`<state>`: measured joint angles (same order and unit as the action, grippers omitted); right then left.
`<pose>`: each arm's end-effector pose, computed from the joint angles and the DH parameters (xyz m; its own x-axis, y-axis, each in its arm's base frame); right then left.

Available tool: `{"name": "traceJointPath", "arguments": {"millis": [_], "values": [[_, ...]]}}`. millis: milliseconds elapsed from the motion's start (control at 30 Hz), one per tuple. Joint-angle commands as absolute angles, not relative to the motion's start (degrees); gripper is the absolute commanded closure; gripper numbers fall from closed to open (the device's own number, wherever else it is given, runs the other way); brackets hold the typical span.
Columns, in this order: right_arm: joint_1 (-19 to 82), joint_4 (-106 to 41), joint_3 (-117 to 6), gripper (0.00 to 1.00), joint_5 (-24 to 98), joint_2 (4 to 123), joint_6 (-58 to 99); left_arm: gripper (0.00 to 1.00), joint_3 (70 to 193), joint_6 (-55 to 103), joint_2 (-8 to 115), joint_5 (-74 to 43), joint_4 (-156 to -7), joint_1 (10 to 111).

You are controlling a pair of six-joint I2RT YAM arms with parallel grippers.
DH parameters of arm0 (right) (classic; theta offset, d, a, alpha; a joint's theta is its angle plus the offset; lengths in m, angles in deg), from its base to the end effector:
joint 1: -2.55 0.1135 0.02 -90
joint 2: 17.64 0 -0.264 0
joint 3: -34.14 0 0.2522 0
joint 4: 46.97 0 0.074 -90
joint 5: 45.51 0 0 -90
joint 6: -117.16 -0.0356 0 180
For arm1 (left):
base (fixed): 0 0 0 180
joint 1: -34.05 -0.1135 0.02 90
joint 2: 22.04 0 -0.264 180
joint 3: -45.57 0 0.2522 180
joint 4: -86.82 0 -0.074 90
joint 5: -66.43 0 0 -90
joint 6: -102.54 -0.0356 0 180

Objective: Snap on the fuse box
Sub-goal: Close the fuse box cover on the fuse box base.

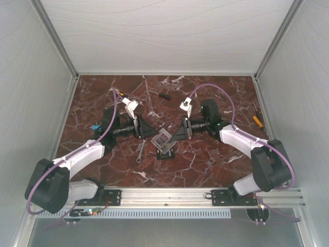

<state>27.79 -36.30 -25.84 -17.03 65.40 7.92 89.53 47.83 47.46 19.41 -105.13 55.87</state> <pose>0.2541 0.1544 0.2263 -0.7591 -0.1841 -0.6244 -0.6508 0.1910 0.7349 0.2252 -0.1163 0.2285 -0.6905 -0.1788 -0.7008 0.5981 0.4038 -0.6923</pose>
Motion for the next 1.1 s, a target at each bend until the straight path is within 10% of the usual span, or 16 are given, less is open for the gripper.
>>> {"name": "traceJointPath", "arguments": {"millis": [0, 233, 533, 1067], "values": [[27.9, -36.2, -27.8, 1.0, -19.5, 65.9, 8.7, 0.58, 90.2, 46.2, 48.1, 25.5, -110.0, 57.6], [27.8, -36.9, -27.9, 1.0, -20.5, 65.7, 8.5, 0.61, 91.0, 45.9, 50.2, 26.4, -107.4, 59.1], [26.8, -37.3, -27.5, 1.0, -18.2, 66.2, 7.5, 0.89, 87.7, 49.4, 47.1, 27.3, -109.1, 59.4], [25.9, -49.4, -12.7, 0.55, 4.9, 56.3, -6.3, 1.0, 73.8, 77.5, 47.7, 1.5, -131.4, 65.8]]}}
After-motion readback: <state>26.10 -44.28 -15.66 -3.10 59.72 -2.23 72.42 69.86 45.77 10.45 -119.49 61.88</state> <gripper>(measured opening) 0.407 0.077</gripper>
